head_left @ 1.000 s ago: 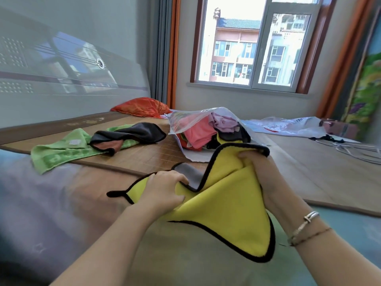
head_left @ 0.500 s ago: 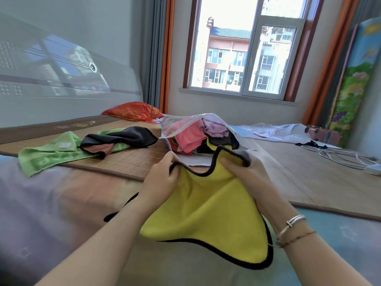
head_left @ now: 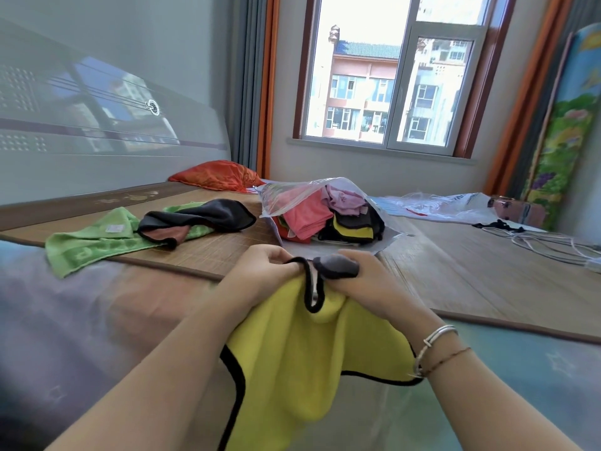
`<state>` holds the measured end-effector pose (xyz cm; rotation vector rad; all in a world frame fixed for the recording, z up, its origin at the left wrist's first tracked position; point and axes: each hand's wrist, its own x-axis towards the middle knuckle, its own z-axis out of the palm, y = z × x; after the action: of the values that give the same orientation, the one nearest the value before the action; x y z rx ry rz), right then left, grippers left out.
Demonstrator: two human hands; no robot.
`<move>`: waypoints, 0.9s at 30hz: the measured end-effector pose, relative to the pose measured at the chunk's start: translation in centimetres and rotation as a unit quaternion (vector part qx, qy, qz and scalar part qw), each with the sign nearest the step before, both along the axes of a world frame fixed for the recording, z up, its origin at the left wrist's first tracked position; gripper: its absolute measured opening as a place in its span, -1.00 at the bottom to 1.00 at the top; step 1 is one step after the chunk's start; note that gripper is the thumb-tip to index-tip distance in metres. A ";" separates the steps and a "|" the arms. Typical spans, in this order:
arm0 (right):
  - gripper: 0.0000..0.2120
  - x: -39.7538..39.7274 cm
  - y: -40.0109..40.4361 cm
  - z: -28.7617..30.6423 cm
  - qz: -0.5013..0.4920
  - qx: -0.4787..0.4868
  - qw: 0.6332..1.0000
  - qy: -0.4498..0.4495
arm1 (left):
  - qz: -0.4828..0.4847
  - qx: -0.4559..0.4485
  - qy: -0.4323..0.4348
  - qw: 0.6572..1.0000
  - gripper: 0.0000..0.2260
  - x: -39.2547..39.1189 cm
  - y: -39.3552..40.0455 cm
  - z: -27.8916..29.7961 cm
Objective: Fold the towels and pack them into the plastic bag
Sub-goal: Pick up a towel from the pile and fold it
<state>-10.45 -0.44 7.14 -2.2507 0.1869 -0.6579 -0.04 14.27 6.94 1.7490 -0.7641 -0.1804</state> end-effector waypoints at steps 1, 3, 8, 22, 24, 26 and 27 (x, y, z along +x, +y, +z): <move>-0.77 0.2 -0.4 0.0 -0.021 0.014 0.999 -0.020 | -0.007 0.006 0.013 1.000 -0.90 -0.1 0.3 0.0; -0.78 0.4 -1.1 0.2 -0.056 0.061 0.993 -0.080 | -0.014 0.030 0.027 0.999 -0.90 0.0 1.1 0.0; -0.83 0.1 -3.9 0.2 -0.229 0.157 0.936 -0.217 | -0.018 0.168 0.013 0.985 -0.82 1.5 3.1 -0.2; -0.82 0.4 -4.1 -1.9 -0.275 0.088 0.956 -0.046 | 0.026 0.138 0.148 0.979 -0.82 2.3 3.9 -1.6; -0.96 0.7 -3.2 -1.7 -0.269 0.006 0.963 -0.026 | 0.001 0.051 0.195 0.979 -0.86 1.8 3.1 -1.4; -0.87 0.9 -2.0 -1.3 -0.245 -0.034 0.969 -0.008 | -0.034 -0.018 0.241 0.970 -0.89 1.3 2.5 -1.2; -0.87 0.9 -1.3 -0.9 -0.231 -0.035 0.972 0.001 | -0.050 -0.047 0.268 0.961 -0.90 1.1 2.3 -1.1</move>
<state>-9.51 -1.72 6.22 -2.2906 0.7126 -0.9152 1.09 16.53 5.89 1.4726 -0.4509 -0.6484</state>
